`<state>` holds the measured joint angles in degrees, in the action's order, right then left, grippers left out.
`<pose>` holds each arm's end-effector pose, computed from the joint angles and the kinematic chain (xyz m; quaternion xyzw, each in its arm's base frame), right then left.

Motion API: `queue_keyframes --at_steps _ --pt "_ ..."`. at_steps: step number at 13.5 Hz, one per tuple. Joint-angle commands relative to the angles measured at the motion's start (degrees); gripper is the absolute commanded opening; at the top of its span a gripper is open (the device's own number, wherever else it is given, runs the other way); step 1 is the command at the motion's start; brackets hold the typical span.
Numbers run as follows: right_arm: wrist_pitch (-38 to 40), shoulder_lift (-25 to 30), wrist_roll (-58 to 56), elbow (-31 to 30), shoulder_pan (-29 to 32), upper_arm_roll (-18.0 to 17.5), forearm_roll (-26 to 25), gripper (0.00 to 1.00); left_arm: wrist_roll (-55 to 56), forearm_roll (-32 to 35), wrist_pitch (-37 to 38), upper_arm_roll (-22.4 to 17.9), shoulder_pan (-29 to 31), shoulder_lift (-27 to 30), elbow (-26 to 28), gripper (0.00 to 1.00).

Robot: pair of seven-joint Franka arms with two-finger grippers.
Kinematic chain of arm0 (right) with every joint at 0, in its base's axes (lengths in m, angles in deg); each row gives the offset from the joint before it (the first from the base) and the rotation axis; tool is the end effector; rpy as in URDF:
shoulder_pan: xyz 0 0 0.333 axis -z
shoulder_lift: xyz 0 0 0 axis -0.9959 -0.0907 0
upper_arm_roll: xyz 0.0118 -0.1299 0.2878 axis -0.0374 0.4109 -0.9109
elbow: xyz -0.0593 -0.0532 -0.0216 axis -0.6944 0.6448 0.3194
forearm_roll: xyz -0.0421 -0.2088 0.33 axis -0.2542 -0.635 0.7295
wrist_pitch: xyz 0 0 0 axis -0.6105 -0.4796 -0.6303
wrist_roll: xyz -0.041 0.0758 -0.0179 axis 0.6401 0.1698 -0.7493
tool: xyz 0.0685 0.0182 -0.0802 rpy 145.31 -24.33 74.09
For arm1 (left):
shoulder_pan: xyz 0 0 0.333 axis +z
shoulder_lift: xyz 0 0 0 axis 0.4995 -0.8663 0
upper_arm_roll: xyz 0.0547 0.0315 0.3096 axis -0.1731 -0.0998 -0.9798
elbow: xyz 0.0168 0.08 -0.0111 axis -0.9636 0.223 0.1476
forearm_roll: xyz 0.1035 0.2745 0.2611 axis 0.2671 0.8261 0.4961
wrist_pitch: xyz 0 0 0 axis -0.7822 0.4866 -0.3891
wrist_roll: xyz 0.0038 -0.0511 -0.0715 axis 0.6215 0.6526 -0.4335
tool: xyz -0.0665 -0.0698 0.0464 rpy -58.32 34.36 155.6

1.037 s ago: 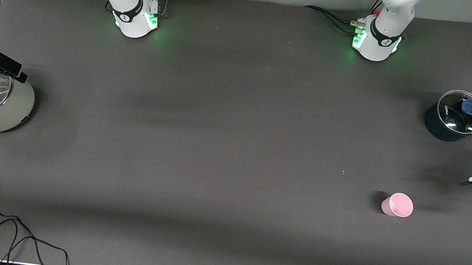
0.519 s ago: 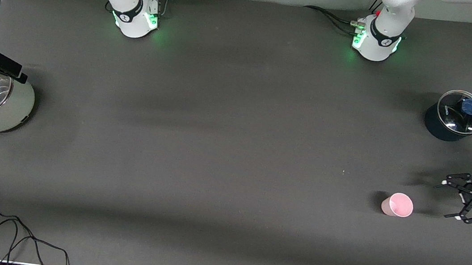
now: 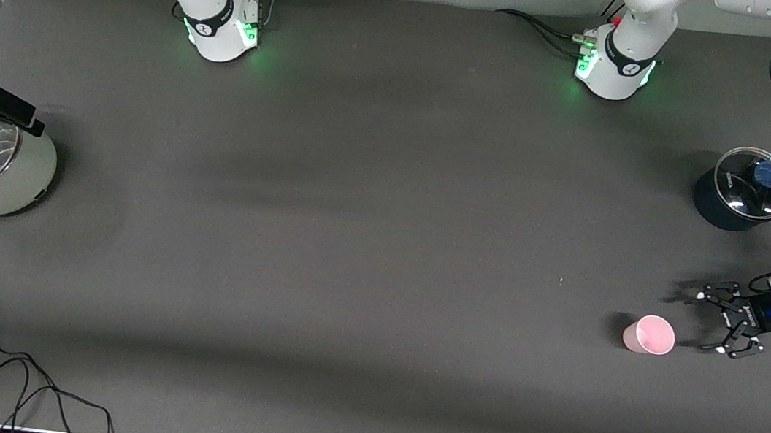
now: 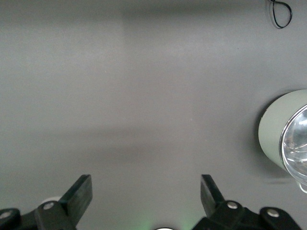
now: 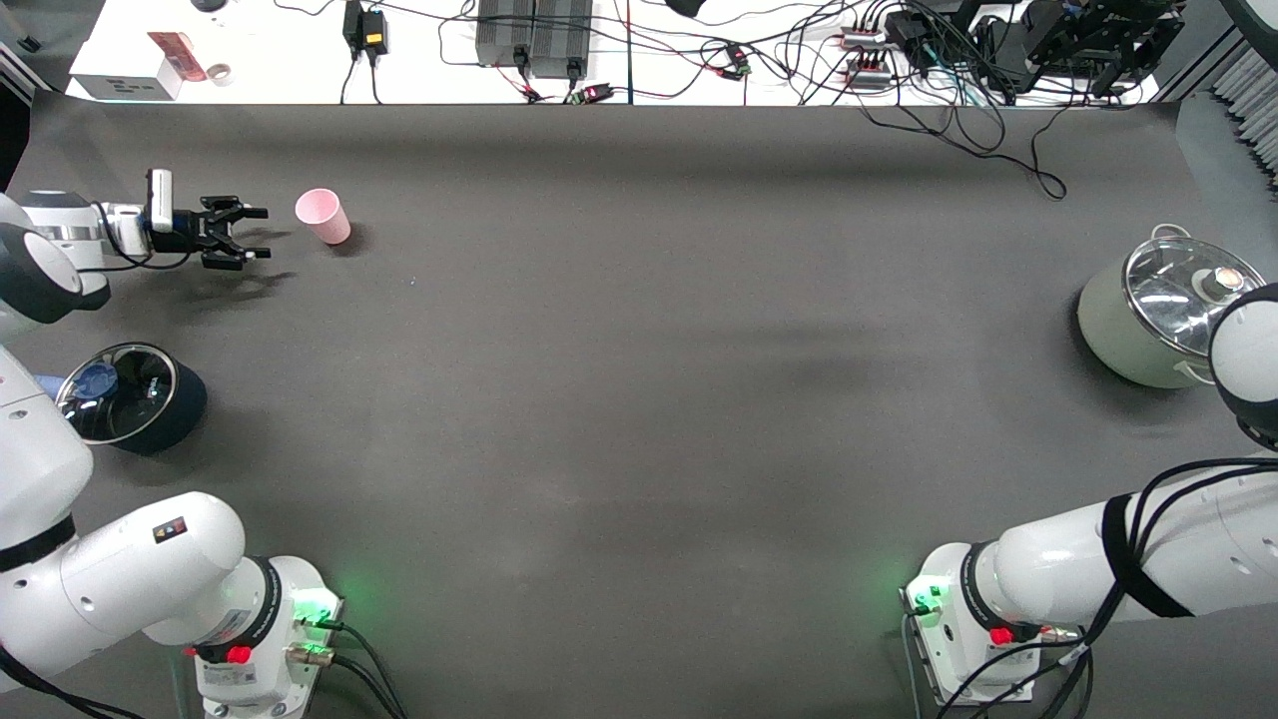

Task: Transfer pink cup from left to right arm
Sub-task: 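Lower the left gripper beside the pink cup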

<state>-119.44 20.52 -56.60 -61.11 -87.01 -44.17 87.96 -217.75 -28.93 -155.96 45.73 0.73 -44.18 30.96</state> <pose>0.5640 -0.0345 0.6212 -0.9985 0.0341 0.0371 0.0232 0.6021 0.2744 0.1063 0.6599 -0.4983 0.4499 0.3373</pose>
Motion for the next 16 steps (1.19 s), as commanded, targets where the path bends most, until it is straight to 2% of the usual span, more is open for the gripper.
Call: queue_keyframes --at_steps 1,3,6,12,16 --pt "0.91 -0.54 -0.19 1.19 0.19 0.22 0.85 1.0 -3.01 -2.07 1.44 1.15 1.29 -2.38 -1.55 1.0" --pt "0.91 -0.54 -0.27 1.1 0.19 0.3 0.85 1.0 -3.1 -2.25 1.53 1.5 1.9 -3.17 -1.55 1.0" --pt "0.91 -0.54 -0.19 1.1 0.19 0.3 0.94 1.0 -4.5 -2.43 1.44 4.57 4.45 -4.75 -1.55 1.0" --pt "1.97 -0.54 -0.27 1.19 0.1 1.44 1.02 1.0 -4.5 -2.78 1.35 4.84 4.55 -5.29 -1.46 1.0" --pt "1.97 -0.54 -0.45 1.19 0.1 1.45 0.94 1.0 -4.59 -4.27 0.56 6.5 3.75 -5.37 -1.29 1.0"
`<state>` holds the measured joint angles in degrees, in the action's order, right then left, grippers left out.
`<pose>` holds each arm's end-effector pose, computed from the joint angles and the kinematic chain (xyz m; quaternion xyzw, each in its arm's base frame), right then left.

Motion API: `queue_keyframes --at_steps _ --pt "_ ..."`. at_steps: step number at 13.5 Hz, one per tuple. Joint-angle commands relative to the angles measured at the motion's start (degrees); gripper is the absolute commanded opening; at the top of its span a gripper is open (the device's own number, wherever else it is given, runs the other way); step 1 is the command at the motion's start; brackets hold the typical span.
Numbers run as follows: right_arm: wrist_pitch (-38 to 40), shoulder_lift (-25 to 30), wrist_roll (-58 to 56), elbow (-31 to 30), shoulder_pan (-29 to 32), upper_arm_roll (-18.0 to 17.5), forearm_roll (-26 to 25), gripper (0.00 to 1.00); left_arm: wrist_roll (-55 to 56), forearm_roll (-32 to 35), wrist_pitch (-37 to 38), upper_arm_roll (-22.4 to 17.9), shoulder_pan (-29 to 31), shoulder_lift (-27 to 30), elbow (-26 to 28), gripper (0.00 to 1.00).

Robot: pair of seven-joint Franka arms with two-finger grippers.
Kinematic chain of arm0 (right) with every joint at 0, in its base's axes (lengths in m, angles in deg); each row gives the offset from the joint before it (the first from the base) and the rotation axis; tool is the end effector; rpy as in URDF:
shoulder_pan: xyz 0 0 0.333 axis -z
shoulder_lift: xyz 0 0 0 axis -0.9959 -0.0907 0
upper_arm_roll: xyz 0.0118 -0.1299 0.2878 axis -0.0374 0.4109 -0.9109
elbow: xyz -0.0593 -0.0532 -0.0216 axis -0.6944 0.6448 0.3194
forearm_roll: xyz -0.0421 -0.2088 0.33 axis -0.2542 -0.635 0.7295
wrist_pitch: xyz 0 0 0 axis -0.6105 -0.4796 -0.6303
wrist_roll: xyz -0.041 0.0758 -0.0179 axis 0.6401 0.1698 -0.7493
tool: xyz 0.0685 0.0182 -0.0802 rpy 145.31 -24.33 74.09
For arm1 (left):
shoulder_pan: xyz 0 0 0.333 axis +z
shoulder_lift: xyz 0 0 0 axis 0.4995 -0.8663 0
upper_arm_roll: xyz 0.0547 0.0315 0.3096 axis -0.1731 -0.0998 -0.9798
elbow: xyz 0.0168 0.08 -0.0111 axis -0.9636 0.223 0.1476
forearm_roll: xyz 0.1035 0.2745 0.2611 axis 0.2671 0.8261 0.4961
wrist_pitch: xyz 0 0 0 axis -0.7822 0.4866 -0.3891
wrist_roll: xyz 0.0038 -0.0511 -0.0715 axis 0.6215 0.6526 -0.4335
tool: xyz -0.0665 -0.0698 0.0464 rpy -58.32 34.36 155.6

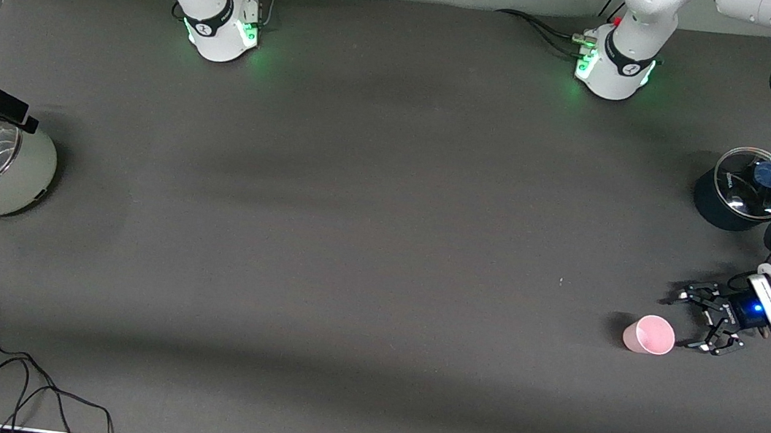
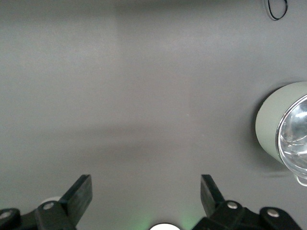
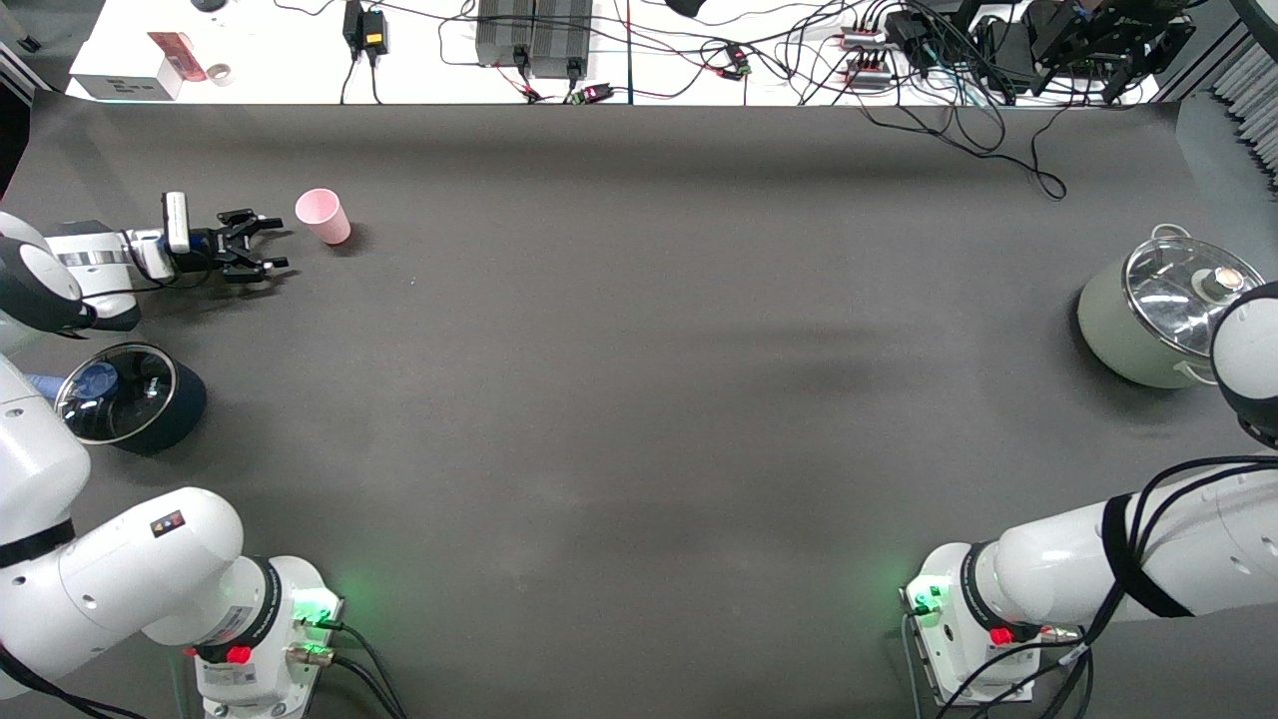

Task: Transfer pink cup from left to right arm
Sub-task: 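Lower the left gripper beside the pink cup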

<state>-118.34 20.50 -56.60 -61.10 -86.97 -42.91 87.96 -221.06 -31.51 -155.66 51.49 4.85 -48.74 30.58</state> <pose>0.5610 -0.0466 0.6197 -0.9976 0.0452 0.0464 0.0233 0.5974 0.2581 0.0684 0.6339 -0.4674 0.5024 0.3568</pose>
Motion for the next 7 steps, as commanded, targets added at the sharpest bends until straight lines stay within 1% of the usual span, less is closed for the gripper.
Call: queue_keyframes --at_steps 1,3,7 --pt "0.87 -0.52 -0.54 1.27 0.15 0.19 0.94 1.0 -1.37 -1.87 -0.08 1.01 -0.53 -0.99 -0.72 1.0" --pt "0.87 -0.52 -0.62 1.18 0.15 0.27 0.94 1.0 -1.55 -2.04 -1.4 1.89 -1.32 -1.25 -0.55 1.0" --pt "0.87 -0.52 -0.62 1.09 0.15 0.27 0.94 1.0 -3.39 -3.27 -5.53 5.23 -1.42 -2.22 -0.02 1.0"
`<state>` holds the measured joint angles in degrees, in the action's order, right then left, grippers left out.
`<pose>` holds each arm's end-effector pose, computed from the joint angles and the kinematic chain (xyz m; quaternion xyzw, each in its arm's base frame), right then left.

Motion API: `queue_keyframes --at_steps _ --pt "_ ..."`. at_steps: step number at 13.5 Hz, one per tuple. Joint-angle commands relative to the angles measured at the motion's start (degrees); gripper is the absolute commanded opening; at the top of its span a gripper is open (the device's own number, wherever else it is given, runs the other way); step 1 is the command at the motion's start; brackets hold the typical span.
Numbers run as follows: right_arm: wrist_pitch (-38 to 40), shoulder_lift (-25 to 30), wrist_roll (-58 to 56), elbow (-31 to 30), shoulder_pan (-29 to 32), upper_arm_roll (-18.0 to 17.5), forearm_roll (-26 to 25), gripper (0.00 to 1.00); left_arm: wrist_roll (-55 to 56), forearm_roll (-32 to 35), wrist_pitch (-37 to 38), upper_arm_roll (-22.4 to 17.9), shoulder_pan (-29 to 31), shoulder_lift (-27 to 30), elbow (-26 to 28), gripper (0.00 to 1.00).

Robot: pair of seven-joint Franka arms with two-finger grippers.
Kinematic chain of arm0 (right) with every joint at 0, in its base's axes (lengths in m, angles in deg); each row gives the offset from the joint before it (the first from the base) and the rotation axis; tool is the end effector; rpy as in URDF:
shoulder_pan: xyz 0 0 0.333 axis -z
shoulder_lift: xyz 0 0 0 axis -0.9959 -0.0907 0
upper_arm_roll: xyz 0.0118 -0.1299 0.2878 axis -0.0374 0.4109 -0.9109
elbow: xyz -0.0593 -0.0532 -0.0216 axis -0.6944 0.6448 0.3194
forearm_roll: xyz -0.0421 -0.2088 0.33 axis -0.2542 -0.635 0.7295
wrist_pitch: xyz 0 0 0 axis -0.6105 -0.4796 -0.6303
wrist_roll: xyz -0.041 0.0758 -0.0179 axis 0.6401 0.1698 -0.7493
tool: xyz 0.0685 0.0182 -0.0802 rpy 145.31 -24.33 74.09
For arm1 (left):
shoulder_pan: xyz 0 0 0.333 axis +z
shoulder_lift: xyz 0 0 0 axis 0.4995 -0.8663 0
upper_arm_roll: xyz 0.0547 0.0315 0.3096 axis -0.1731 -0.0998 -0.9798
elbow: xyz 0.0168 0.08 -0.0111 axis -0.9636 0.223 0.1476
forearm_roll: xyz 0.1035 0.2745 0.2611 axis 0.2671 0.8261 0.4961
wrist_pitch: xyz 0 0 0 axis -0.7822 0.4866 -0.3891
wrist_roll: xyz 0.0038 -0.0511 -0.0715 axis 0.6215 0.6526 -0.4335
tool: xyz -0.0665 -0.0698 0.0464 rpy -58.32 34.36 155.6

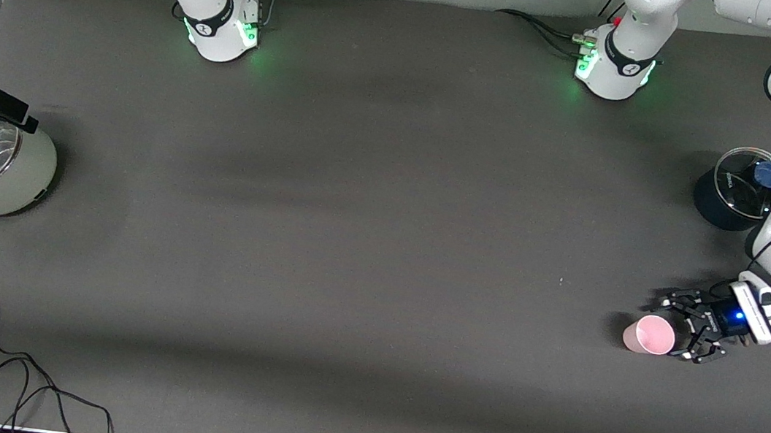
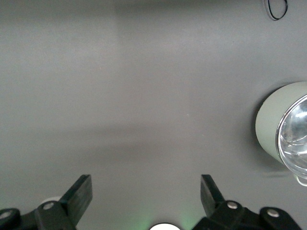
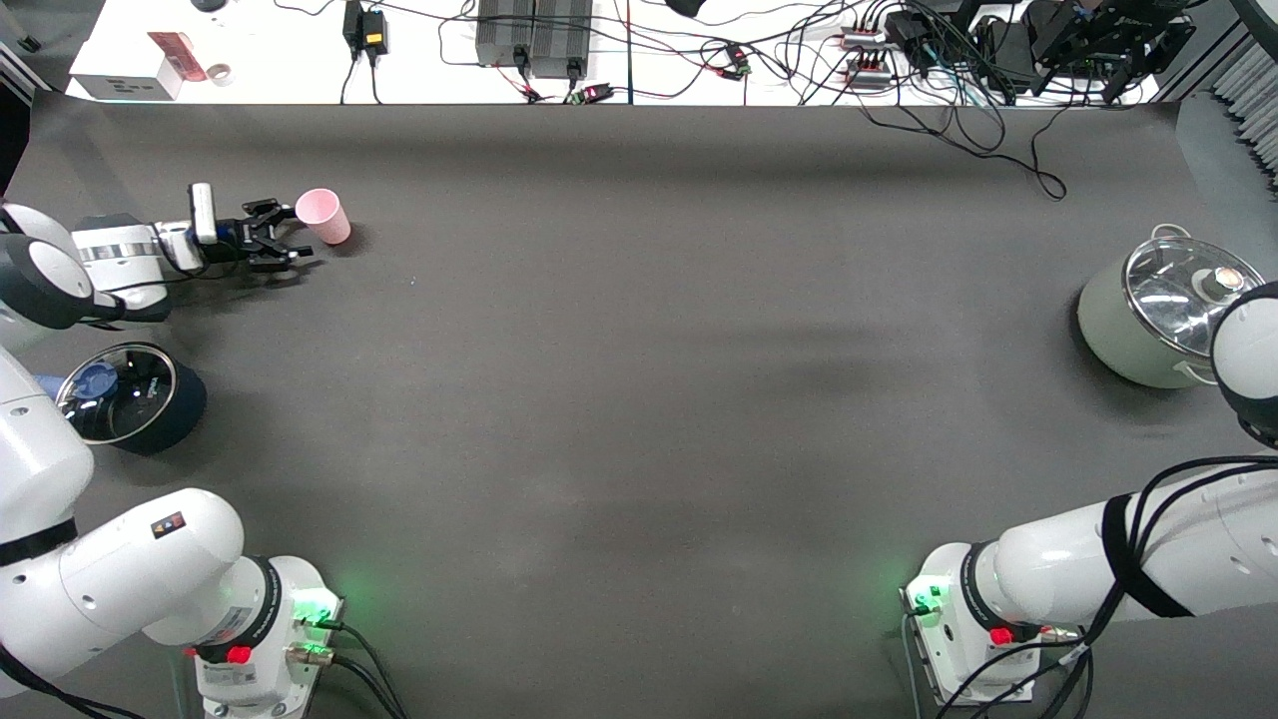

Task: Transfer pink cup from left to right arm
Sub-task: 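Close the left gripper around the pink cup's base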

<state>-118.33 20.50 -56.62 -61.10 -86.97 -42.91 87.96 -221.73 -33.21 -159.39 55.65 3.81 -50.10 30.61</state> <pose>0.5610 -0.0466 0.6197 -0.9976 0.0450 0.0465 0.0233 0.6183 0.2160 0.0599 0.6240 -0.4634 0.5177 0.3577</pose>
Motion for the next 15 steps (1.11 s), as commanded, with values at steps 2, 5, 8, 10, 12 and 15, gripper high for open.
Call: queue_keyframes --at_steps 2,5,8,10,12,15 --pt "0.85 -0.52 -0.61 1.18 0.07 0.27 0.94 1.0 -2.9 -2.54 -2.6 1.78 -0.73 -1.13 -0.06 1.0" --pt "0.94 -0.52 -0.61 1.09 0.07 0.36 0.94 1.0 -3.07 -3.86 -3.3 1.78 -2.48 -1.3 -0.06 0.99" --pt "0.94 -0.52 -0.61 1.09 0.07 0.53 0.94 1.0 -3.43 -3.86 -3.48 1.78 -2.49 -1.39 0.03 0.87" --pt "0.94 -0.52 -0.7 1.18 0.07 0.53 0.94 1.0 -3.52 -3.6 -3.48 1.69 -2.4 -1.39 0.03 0.72" --pt "0.94 -0.52 -0.61 1.18 0.07 0.53 0.94 1.0 -3.52 -3.42 -3.48 1.69 -2.22 -1.39 0.03 0.58" --pt "0.94 -0.52 -0.61 1.09 0.07 0.53 0.94 1.0 -2.99 -3.34 -3.48 1.69 -1.96 -0.95 0.21 0.49"
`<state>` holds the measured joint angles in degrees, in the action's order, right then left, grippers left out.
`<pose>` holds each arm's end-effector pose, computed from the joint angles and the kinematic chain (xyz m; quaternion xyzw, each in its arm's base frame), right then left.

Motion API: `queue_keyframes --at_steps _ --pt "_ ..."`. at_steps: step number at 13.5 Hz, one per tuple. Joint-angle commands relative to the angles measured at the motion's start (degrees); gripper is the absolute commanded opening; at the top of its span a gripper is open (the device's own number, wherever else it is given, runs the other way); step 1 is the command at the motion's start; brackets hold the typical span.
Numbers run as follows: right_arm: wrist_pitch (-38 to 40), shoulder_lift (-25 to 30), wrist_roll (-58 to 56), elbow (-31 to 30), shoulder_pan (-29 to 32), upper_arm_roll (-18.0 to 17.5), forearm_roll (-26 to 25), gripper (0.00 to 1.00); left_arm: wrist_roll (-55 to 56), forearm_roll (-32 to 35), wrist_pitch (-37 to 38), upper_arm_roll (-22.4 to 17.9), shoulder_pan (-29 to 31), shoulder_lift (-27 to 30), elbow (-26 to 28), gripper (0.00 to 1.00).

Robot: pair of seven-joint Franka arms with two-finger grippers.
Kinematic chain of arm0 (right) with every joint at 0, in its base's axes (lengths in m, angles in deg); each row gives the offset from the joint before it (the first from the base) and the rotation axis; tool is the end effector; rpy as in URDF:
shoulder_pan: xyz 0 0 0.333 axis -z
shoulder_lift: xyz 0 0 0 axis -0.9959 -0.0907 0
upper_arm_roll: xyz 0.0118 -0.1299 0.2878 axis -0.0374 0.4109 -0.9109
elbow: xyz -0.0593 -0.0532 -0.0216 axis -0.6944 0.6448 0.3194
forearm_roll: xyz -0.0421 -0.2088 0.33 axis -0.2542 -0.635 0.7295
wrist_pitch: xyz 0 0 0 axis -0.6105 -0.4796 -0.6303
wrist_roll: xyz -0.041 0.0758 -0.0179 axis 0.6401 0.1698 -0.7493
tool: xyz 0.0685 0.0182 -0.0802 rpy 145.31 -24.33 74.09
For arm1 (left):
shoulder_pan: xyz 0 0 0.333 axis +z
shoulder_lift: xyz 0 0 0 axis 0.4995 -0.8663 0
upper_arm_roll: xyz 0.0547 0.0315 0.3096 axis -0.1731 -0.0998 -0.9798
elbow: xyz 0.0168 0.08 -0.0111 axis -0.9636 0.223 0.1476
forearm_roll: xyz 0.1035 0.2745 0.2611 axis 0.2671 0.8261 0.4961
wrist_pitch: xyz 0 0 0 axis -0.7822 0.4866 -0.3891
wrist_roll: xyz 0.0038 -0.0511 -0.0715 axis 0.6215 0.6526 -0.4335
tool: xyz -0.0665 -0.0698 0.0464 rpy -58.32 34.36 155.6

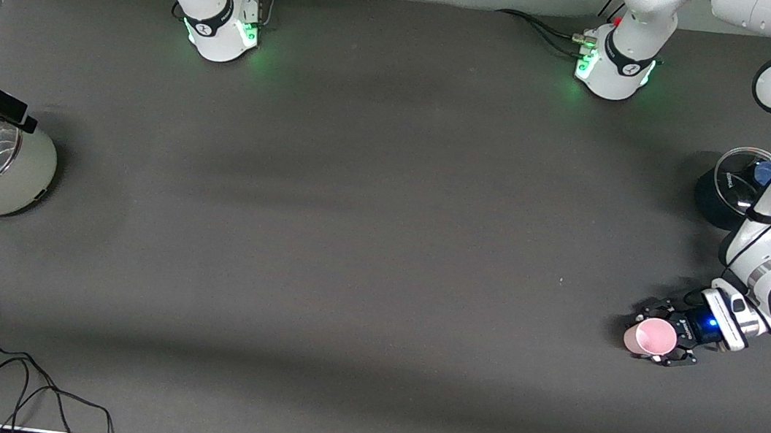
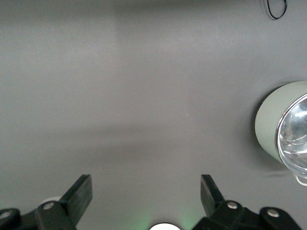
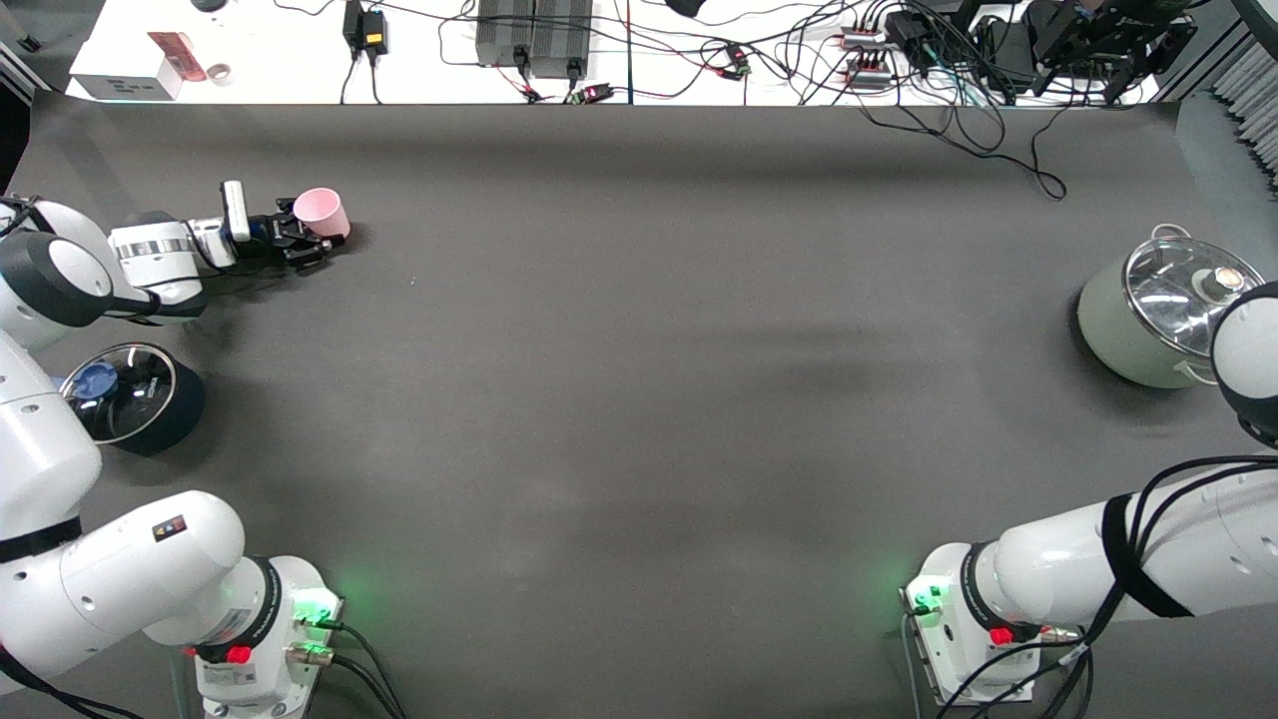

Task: Transfer pink cup from left to right arm
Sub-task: 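Close the left gripper around the pink cup's base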

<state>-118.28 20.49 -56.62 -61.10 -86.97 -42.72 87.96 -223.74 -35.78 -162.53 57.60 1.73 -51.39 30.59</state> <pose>0.5608 -0.0484 0.6195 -0.9975 0.0466 0.0470 0.0233 0.6327 0.1801 0.0497 0.6169 -0.4638 0.5304 0.3507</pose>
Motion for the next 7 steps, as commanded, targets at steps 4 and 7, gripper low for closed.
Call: queue_keyframes --at_steps 4,7 --pt "0.9 -0.52 -0.69 1.18 -0.02 0.34 0.41 1.0 5.5 -0.5 0.19 -0.25 0.29 3.49 0.15 0.4" --pt "0.9 -0.43 -0.69 1.09 -0.02 0.25 0.5 1.0 14.02 -0.33 0.98 -0.25 -0.06 8.14 0.32 0.34"
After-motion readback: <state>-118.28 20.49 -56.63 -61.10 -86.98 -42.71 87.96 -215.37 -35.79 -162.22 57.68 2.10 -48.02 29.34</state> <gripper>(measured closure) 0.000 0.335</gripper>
